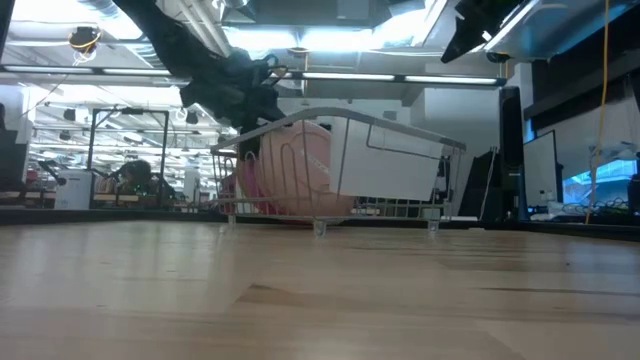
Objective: Sort dishes
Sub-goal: Put the pink plate into the dish rack, then return to Home Position
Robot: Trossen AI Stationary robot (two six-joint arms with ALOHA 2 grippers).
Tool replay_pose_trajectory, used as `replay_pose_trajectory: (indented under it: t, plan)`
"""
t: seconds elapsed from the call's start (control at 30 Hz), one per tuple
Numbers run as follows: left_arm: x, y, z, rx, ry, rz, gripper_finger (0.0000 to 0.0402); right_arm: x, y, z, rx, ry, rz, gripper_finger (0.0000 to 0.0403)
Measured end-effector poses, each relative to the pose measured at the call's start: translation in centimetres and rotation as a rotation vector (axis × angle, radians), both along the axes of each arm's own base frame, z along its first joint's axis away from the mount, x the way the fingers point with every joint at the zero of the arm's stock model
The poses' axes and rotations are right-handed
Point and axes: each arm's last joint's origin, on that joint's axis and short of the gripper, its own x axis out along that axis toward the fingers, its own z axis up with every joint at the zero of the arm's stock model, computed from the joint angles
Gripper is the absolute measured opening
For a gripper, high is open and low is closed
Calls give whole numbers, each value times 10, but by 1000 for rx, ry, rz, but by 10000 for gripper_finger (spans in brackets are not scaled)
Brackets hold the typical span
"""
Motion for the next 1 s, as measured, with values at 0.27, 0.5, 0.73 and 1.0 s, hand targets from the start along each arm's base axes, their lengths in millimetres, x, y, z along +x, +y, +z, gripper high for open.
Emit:
replay_pose_trajectory:
  t: [0.27,0.5,0.73,1.0]
  plan:
    - [-4,-3,16,71,-39,13,113,-1,1,-2,15,17,-1,53]
    - [-9,-3,33,339,55,217,97,-1,1,-2,15,18,-1,53]
    - [6,-21,32,441,115,204,92,-1,1,-2,13,16,-1,53]
    - [-5,-42,78,590,-34,230,92,0,1,1,2,-14,7,53]
